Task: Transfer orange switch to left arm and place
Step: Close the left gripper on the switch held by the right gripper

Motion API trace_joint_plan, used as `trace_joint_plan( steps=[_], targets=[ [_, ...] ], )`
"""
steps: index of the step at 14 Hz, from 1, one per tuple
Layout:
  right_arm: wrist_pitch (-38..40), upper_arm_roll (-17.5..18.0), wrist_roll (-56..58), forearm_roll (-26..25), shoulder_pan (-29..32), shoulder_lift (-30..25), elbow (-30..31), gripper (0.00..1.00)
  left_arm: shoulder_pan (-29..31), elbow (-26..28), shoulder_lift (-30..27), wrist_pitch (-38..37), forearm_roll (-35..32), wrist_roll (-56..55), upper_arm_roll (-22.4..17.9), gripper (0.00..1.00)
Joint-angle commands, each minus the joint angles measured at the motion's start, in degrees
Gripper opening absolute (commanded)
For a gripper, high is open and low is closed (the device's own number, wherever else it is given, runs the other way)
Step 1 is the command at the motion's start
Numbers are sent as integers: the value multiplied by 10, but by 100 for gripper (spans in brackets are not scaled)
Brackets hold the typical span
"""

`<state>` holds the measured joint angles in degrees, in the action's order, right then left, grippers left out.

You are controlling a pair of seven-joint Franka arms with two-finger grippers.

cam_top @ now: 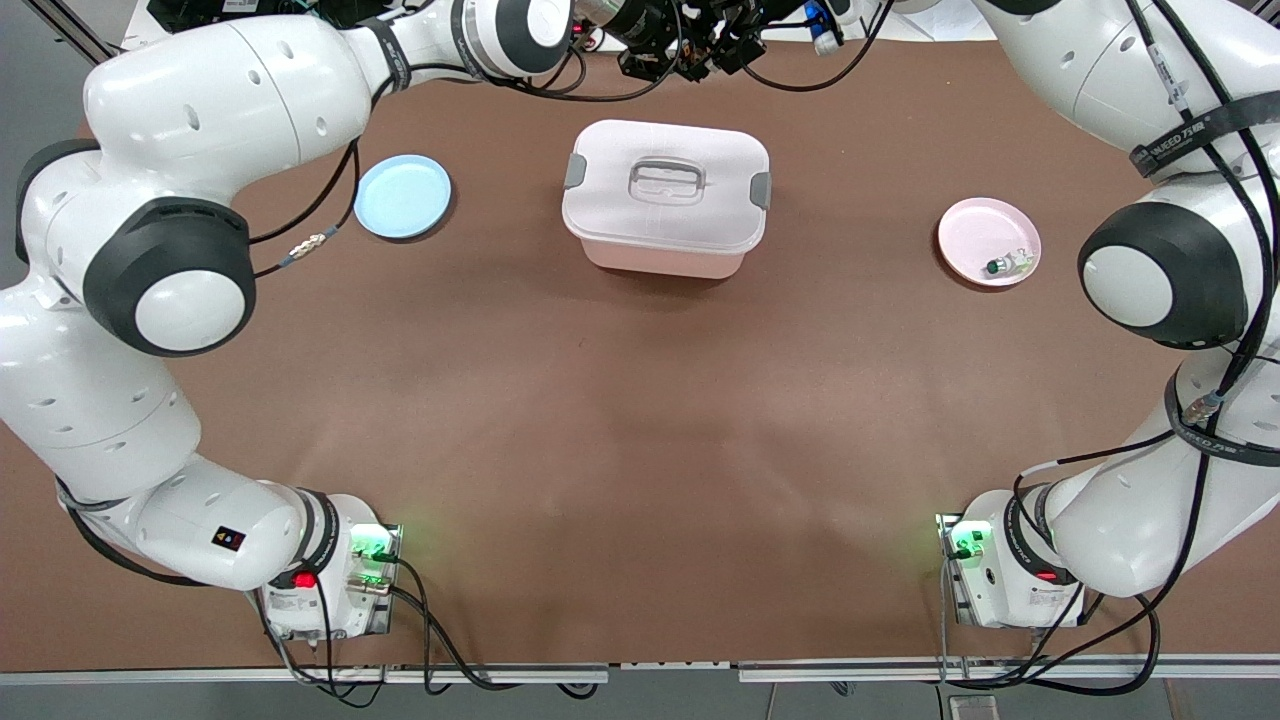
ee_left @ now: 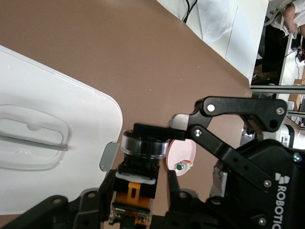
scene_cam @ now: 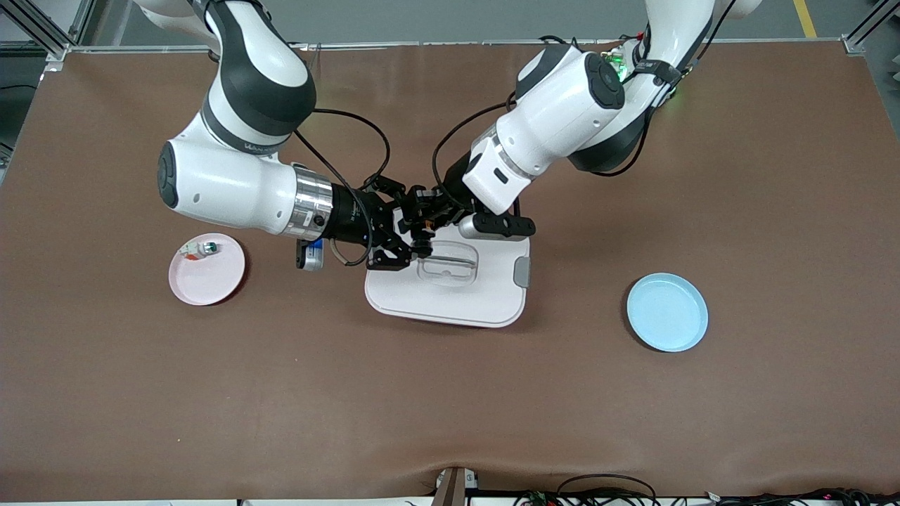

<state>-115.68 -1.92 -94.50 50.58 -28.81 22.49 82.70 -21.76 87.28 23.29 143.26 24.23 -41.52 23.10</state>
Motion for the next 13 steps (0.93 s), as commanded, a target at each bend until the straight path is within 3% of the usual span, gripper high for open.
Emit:
trace_joint_plan(
  steps=[1, 3, 5, 12, 13],
  targets=[
    [13, -4, 23, -6, -5, 12, -18, 0, 0, -3, -2, 4, 1, 10, -1, 36],
    [15, -4, 27, -6, -7, 12, -19, 0, 0, -3, -1, 4, 1, 10, -1, 21],
    [33, -4, 51, -6, -9, 19, -28, 0, -1, -3, 0, 4, 0, 10, -1, 0],
    [49, -4, 55, -13, -19, 36, -41, 0, 0, -3, -1, 2, -29, 38, -20, 0],
    [49, -4, 53, -13, -18, 36, -41, 62, 5, -2, -1, 0, -43, 38, -22, 0]
  ],
)
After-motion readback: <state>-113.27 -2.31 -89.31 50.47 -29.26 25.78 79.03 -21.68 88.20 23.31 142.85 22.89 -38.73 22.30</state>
